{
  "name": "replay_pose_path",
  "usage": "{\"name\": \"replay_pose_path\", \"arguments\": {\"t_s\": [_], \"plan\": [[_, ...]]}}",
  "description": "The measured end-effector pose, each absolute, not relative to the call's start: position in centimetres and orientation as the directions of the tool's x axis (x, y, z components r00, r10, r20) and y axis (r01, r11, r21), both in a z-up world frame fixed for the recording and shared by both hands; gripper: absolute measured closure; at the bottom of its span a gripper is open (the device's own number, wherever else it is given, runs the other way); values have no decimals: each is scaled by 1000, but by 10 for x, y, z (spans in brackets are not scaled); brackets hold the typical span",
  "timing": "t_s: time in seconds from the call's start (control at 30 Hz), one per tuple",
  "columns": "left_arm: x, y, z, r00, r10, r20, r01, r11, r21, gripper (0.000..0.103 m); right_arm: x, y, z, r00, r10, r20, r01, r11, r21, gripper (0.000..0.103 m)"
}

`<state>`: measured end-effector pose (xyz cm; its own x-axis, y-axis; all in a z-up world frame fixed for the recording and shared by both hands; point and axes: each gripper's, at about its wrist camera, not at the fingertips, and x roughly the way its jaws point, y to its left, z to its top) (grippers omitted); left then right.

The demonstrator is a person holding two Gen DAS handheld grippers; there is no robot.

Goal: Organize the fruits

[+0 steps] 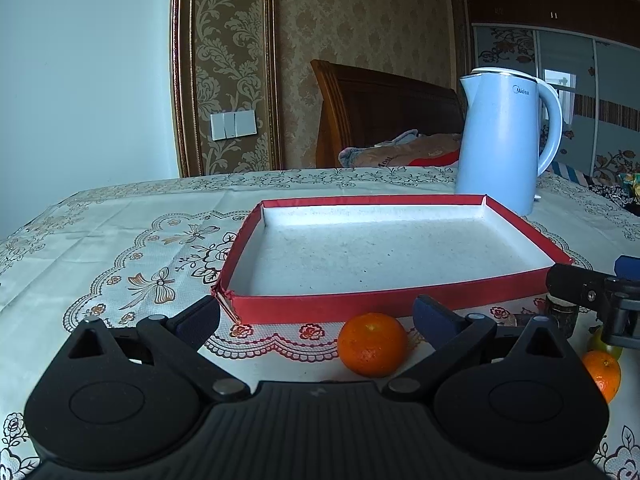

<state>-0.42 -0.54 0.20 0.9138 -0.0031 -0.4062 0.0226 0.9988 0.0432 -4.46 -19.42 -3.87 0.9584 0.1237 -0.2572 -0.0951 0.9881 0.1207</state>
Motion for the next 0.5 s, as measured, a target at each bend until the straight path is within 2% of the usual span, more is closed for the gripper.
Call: {"name": "replay_pose_path", "arguments": {"t_s": [0.2, 0.5], "plan": [[-5, -6, 2, 915, -6, -403, 29, 998, 50, 0, -43, -194, -39, 955, 119, -270, -86, 988, 128, 0], [-3, -6, 1, 915, -7, -403, 28, 998, 48, 0, -52, -204, -37, 968, 147, -206, -110, 977, 181, 0]]}}
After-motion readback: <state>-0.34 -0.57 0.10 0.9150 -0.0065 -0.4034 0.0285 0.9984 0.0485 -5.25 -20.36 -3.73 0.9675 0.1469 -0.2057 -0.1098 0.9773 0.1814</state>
